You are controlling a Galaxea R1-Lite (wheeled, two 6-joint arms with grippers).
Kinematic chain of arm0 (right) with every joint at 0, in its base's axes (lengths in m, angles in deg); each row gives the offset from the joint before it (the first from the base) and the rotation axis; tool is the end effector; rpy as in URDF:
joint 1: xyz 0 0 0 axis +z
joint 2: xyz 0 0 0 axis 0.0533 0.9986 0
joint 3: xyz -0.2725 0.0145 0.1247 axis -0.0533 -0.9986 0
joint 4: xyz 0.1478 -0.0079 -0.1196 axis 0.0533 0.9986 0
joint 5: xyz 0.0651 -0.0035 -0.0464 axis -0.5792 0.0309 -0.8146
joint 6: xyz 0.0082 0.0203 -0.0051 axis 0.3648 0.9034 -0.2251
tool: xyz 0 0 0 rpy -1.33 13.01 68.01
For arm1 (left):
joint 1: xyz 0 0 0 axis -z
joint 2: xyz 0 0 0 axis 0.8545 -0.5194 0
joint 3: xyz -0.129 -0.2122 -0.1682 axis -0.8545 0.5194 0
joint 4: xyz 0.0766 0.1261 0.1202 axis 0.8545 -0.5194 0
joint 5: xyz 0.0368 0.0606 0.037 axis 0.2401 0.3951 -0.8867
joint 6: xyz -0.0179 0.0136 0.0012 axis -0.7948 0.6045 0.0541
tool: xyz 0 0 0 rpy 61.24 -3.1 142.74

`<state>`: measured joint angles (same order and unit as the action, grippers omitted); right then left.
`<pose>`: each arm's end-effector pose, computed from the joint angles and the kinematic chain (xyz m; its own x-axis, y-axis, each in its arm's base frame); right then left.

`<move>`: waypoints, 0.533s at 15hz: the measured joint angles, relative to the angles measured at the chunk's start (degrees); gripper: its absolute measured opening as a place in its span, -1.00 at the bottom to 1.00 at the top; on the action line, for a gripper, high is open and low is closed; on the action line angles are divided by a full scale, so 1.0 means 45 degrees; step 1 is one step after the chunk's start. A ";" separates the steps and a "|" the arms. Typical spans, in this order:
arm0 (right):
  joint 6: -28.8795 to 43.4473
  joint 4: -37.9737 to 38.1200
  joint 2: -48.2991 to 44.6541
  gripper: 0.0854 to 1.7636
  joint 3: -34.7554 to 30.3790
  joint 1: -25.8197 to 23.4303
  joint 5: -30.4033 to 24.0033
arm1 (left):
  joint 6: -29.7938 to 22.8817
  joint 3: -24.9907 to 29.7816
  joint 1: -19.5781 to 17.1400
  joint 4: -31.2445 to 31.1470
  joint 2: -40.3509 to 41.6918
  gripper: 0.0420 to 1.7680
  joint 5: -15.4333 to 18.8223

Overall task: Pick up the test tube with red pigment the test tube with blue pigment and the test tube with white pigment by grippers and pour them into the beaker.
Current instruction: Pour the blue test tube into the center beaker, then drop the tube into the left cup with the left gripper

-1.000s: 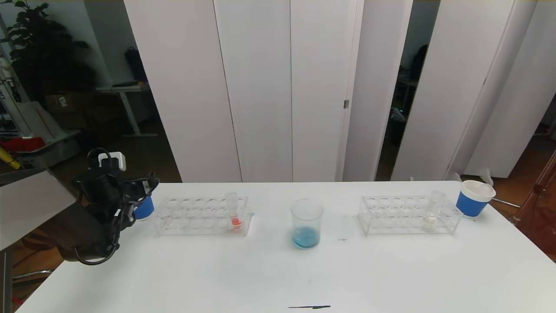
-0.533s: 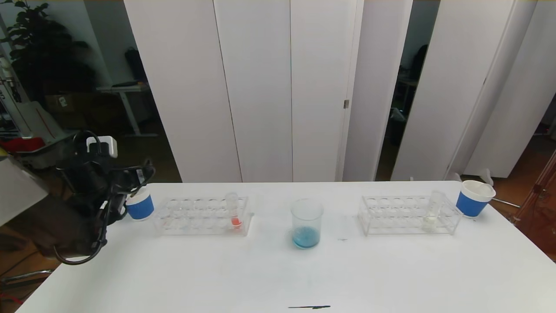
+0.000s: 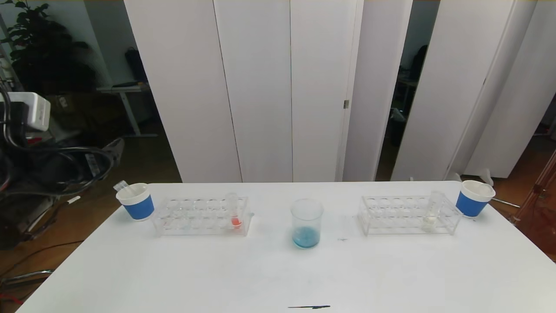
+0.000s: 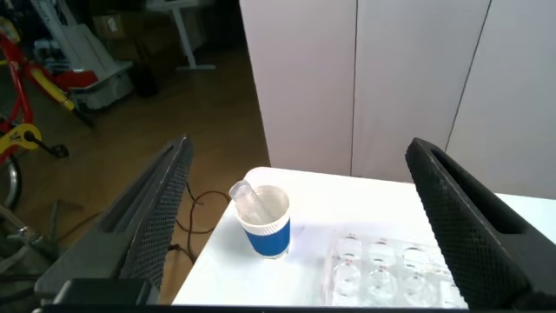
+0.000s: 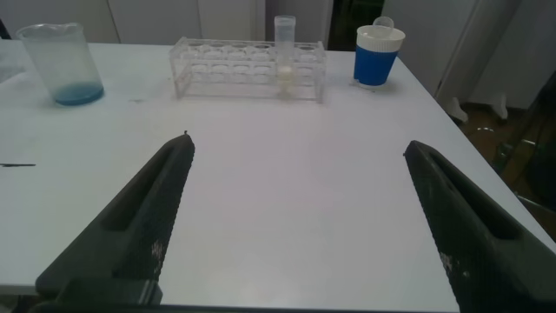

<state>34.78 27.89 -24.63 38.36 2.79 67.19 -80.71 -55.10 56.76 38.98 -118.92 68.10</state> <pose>-0.0238 0.0000 0.0765 1.0000 -0.0051 -0.0061 0.0051 1.0000 0.0031 0.2471 0.0144 0.2241 0.9546 0.2944 0.0455 -0.2979 0.9464 0.1252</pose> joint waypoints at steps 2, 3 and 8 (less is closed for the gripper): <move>0.0000 0.0000 0.0000 0.96 0.0000 0.0000 -0.0005 | 0.0116 0.0680 0.0312 -0.1783 0.2584 0.98 -0.0008; 0.0000 -0.0003 0.0000 0.96 0.0000 0.0000 -0.0005 | 0.0165 0.1005 0.0417 -0.2798 0.3982 0.98 -0.0008; -0.0005 -0.0003 0.0000 0.96 0.0000 0.0000 -0.0005 | 0.0265 0.2308 0.0664 -0.7753 1.0218 0.98 0.0740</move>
<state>34.76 27.88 -24.63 38.36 2.79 67.16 -79.52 -44.72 59.74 4.09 -72.94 71.43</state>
